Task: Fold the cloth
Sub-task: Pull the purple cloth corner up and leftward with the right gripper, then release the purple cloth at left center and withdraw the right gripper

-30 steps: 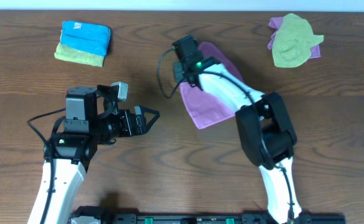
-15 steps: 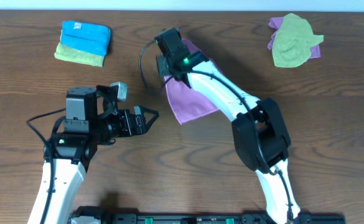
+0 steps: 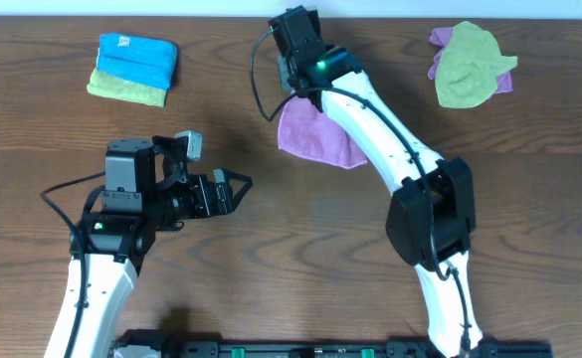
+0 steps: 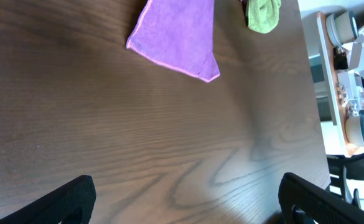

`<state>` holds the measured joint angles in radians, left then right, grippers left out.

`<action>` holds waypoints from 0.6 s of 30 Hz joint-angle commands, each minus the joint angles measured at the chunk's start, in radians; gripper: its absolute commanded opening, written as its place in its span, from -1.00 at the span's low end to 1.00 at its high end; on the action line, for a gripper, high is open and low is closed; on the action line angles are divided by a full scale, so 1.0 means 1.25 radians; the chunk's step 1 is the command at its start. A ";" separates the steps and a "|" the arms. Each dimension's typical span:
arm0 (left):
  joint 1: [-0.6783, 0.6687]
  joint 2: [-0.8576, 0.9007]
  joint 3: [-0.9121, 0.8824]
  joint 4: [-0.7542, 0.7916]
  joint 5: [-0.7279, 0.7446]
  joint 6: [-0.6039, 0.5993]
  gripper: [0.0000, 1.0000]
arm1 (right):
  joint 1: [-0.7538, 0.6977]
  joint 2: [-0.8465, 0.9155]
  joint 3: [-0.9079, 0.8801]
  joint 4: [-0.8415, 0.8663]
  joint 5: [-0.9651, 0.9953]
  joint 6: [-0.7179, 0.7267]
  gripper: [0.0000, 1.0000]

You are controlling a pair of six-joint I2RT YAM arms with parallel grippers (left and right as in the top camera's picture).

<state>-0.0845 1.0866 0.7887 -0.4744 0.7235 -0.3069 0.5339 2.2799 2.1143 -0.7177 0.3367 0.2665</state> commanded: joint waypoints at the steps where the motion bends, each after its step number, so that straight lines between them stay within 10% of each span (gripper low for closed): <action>1: 0.000 -0.002 0.015 -0.003 -0.022 0.018 0.91 | 0.015 -0.039 0.041 0.013 -0.095 -0.020 -0.97; 18: 0.000 -0.002 0.015 -0.003 -0.022 0.018 0.91 | 0.163 -0.019 0.052 0.015 -0.229 -0.020 -0.98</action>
<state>-0.0845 1.0866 0.7887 -0.4744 0.7025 -0.3061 0.7185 2.2692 2.1540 -0.6891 0.1123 0.2516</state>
